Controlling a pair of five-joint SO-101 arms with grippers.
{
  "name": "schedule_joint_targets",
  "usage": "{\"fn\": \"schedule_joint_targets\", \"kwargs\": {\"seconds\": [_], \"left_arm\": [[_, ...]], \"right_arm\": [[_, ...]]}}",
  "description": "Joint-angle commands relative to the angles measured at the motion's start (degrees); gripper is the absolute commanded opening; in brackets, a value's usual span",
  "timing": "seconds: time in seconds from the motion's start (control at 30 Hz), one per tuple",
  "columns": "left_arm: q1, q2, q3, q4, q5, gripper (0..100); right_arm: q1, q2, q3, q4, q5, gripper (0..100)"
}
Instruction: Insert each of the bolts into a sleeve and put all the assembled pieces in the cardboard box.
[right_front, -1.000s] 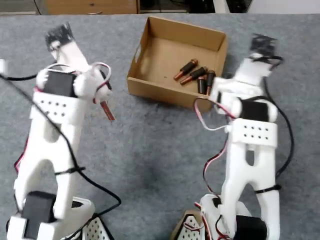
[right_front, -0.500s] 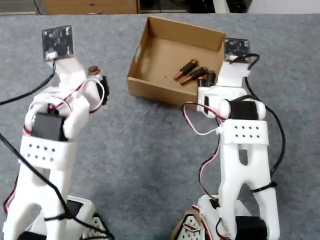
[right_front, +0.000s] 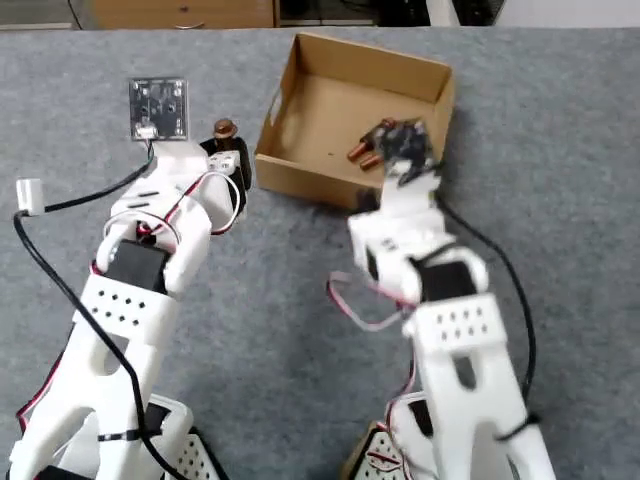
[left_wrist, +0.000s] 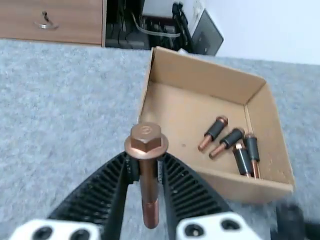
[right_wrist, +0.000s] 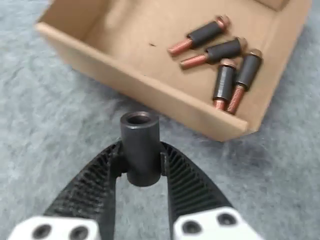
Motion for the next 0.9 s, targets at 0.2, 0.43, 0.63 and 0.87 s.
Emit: {"fn": "schedule_joint_targets", "kwargs": {"seconds": [0.2,0.43,0.63,0.87], "left_arm": [[8.9,-1.7,4.0,-7.7,0.0,2],[11.5,-1.8,14.2,-26.7,0.1,2],[14.5,-5.5,11.3,-20.1,8.4,2],[20.2,-9.8,5.7,-10.7,11.8,2]], "right_arm": [[-3.4,-18.9,13.1,-2.4,0.8,0.1],[-3.4,-34.6,26.2,-7.6,0.7,0.1],[-3.4,-49.0,32.6,-5.4,0.7,0.1],[-3.5,-61.1,39.9,-5.4,0.7,0.1]]}}
